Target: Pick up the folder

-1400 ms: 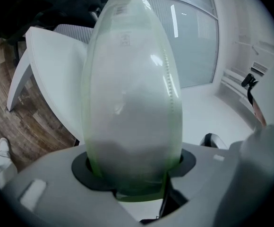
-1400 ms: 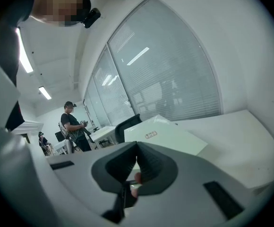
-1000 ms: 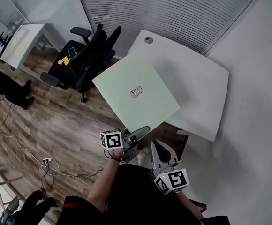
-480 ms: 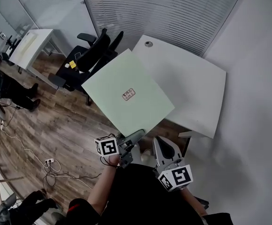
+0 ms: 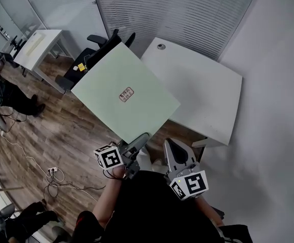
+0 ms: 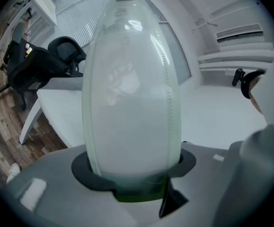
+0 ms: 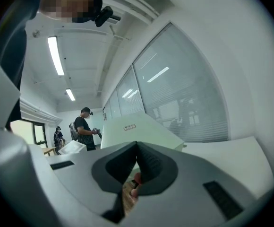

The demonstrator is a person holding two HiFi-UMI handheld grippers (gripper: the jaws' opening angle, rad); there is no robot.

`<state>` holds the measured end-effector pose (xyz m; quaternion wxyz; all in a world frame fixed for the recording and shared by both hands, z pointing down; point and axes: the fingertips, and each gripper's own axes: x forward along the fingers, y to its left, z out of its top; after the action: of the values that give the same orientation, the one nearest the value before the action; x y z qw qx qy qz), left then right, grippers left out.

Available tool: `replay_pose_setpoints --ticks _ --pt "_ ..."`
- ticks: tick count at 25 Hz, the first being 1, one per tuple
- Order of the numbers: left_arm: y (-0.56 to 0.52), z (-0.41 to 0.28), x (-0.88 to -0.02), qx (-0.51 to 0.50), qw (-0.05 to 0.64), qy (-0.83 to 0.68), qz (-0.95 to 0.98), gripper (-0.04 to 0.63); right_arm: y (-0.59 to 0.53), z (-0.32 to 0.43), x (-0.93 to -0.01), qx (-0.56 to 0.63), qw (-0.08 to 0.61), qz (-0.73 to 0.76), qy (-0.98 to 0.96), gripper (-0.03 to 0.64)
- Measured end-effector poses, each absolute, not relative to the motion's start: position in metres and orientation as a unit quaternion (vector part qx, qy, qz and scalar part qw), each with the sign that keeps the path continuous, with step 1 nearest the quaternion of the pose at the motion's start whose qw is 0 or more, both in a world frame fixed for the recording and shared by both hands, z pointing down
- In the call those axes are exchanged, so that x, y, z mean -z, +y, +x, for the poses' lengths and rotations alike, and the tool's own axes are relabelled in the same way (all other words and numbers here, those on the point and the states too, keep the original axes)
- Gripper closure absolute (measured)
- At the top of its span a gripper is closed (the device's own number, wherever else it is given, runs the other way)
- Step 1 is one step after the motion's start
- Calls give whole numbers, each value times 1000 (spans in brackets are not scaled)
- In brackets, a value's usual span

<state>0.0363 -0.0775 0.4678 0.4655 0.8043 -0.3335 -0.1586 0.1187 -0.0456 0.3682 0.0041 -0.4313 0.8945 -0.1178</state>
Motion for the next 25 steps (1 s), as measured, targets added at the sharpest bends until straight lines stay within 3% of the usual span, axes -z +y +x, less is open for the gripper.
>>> replay_pose_setpoints --ticks 15,25 --pt "-59 37 -414 155 374 -387 829 318 -31 123 -348 79 29 -408 909 617" --pt "-54 43 -396 172 362 -392 828 318 -27 125 -340 68 31 -402 913 617"
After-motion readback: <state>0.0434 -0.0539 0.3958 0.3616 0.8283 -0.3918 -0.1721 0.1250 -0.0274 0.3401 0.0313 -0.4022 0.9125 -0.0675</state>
